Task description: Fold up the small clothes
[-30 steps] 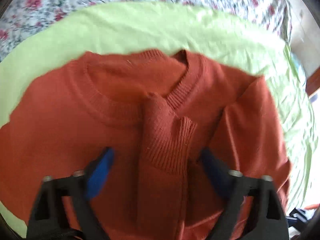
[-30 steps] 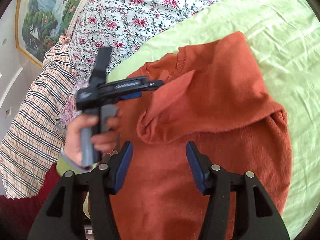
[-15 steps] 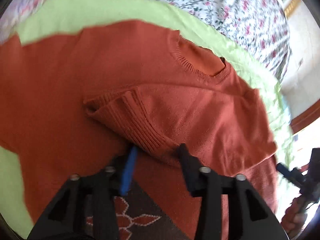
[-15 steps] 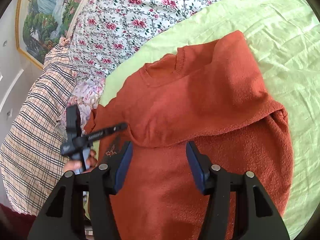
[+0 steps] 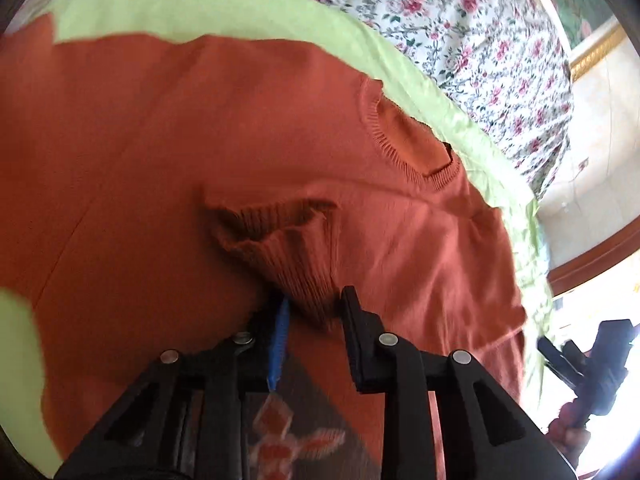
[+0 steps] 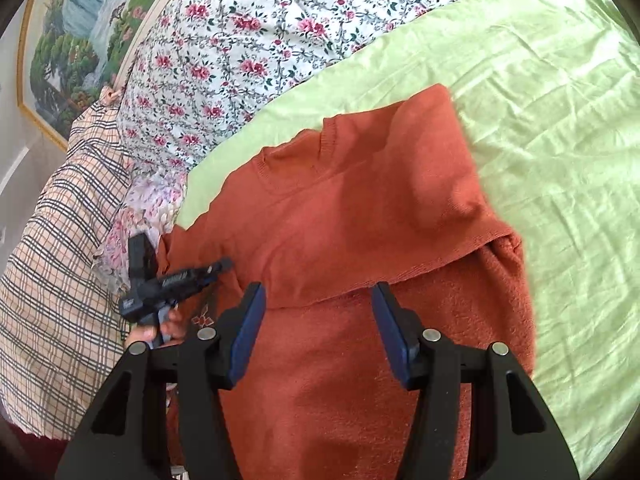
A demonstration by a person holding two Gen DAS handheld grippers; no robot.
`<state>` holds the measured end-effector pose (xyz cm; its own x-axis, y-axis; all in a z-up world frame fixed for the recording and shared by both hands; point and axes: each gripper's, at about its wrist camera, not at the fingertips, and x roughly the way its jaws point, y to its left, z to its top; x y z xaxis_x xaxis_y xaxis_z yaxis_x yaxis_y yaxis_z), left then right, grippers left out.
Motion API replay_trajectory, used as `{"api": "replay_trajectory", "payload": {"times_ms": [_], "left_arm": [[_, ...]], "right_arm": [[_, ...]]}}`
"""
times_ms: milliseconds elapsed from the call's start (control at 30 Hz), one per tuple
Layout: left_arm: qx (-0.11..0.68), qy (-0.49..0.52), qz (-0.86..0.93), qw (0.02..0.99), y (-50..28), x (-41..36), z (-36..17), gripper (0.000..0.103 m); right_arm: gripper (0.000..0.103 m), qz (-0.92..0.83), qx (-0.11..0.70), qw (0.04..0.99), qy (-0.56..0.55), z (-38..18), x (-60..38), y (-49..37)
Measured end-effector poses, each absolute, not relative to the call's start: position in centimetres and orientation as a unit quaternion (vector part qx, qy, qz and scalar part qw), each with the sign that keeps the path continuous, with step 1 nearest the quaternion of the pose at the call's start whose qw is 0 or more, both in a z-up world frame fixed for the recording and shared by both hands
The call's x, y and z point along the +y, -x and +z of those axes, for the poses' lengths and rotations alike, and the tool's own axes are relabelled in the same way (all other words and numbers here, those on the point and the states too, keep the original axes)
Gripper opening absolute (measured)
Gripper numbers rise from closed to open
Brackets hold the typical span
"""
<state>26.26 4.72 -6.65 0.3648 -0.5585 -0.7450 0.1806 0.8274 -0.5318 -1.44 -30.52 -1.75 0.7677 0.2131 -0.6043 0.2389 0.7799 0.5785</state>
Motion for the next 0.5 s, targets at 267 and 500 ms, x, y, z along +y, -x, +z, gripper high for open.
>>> {"api": "replay_trajectory", "payload": {"times_ms": [267, 500], "left_arm": [[0.544, 0.224, -0.166, 0.792, -28.4, 2.0, -6.1, 0.085], [0.520, 0.087, -0.110, 0.843, -26.9, 0.6, -5.9, 0.025]], "right_arm": [[0.057, 0.007, 0.338, 0.881, -0.330, -1.8, -29.4, -0.4], [0.057, -0.009, 0.329, 0.884, -0.331, -1.2, -30.3, 1.7]]}}
